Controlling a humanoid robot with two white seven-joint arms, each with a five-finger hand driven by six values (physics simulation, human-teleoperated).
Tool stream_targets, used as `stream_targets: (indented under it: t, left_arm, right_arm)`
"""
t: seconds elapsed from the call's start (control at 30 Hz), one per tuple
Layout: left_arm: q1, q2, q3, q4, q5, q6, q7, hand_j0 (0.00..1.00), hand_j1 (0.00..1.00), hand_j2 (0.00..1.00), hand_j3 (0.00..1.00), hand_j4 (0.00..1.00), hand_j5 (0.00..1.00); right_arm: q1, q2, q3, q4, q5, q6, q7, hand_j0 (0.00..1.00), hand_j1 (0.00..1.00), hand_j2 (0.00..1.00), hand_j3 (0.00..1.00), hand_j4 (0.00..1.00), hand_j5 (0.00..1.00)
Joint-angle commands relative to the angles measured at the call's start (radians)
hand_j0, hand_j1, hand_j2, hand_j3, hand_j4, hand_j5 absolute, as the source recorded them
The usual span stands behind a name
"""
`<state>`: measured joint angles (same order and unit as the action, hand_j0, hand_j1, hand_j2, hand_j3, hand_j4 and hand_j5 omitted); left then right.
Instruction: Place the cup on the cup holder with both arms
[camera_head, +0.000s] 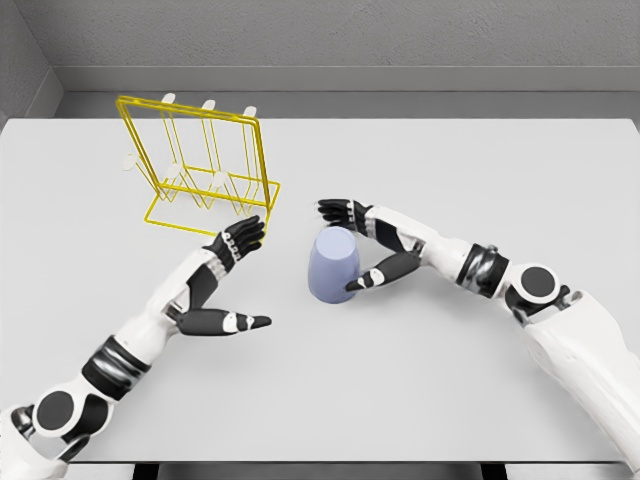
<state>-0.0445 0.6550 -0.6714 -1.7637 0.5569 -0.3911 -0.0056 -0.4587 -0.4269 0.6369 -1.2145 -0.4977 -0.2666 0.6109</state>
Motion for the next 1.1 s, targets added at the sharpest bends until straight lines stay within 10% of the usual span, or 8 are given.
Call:
stream_targets:
  t: [0.0, 0.33, 0.53, 1.07]
  left_arm:
    - [0.0, -0.032, -0.007, 0.0, 0.001, 0.006, 0.001, 1.0, 1.0, 1.0, 1.0, 1.0, 1.0]
    - [-0.002, -0.09, -0.002, 0.0, 0.011, 0.115, 0.058, 1.0, 1.0, 1.0, 1.0, 1.0, 1.0]
    - [-0.011, -0.133, 0.006, 0.001, 0.0, 0.196, 0.116, 1.0, 1.0, 1.0, 1.0, 1.0, 1.0]
    - [-0.041, -0.167, -0.002, 0.024, -0.009, 0.235, 0.144, 1.0, 1.0, 1.0, 1.0, 1.0, 1.0]
  right_arm:
    - [0.0, -0.035, -0.019, 0.012, -0.009, -0.013, 0.0, 1.0, 1.0, 1.0, 1.0, 1.0, 1.0]
    - [0.009, -0.256, -0.235, 0.03, -0.064, -0.029, 0.0, 1.0, 1.0, 1.0, 1.0, 1.0, 1.0]
    - [0.137, -0.4, -0.301, -0.007, -0.082, -0.167, 0.0, 1.0, 1.0, 1.0, 1.0, 1.0, 1.0]
    - [0.126, -0.435, -0.227, -0.119, -0.016, -0.276, 0.0, 1.0, 1.0, 1.0, 1.0, 1.0, 1.0]
